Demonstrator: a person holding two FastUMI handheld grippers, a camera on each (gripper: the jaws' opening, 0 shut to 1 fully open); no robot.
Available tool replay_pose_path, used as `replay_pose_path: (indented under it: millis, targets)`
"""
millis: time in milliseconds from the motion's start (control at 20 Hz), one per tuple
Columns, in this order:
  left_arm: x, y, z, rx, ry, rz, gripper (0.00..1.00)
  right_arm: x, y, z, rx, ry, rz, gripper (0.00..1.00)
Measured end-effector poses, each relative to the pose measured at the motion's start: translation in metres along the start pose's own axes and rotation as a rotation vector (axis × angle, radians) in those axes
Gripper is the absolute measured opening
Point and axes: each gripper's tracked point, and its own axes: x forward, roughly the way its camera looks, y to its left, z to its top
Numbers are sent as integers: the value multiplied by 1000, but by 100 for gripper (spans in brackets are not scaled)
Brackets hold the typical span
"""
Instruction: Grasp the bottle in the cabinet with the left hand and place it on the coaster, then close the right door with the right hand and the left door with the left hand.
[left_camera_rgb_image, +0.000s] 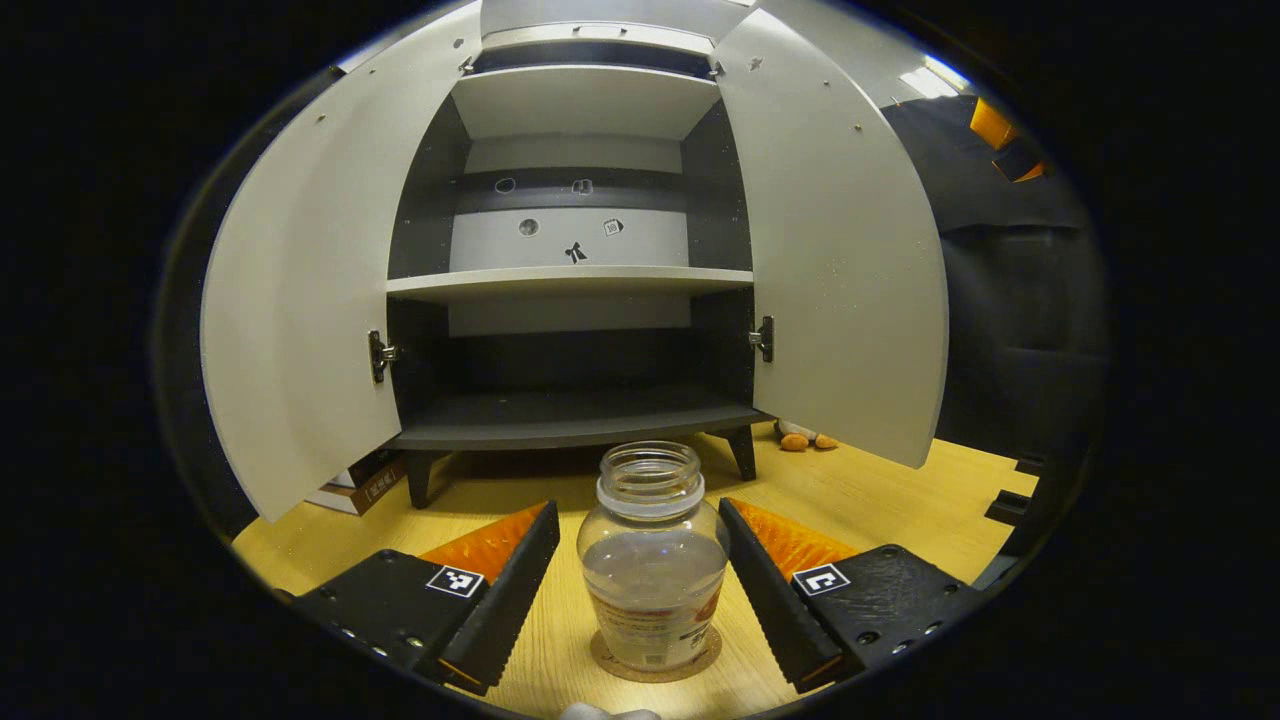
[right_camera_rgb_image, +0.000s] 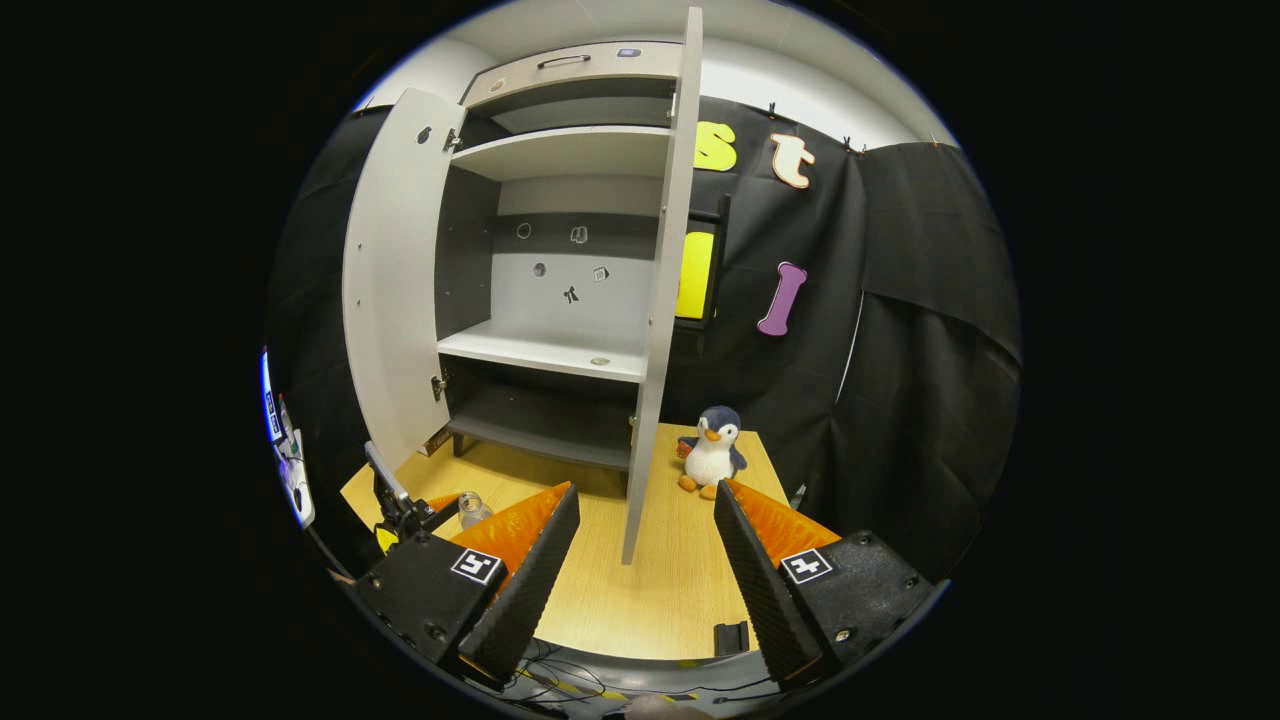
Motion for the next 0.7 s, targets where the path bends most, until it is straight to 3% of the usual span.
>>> replay_pose_path:
  millis: [300, 700]
  targets:
    - [-2, 3, 39, 5, -32, 16, 96, -9, -8, 7, 16, -34, -16, 84]
    - [-22, 13, 137, 30, -104, 21, 96, -20, -13, 18, 56, -98, -30, 84]
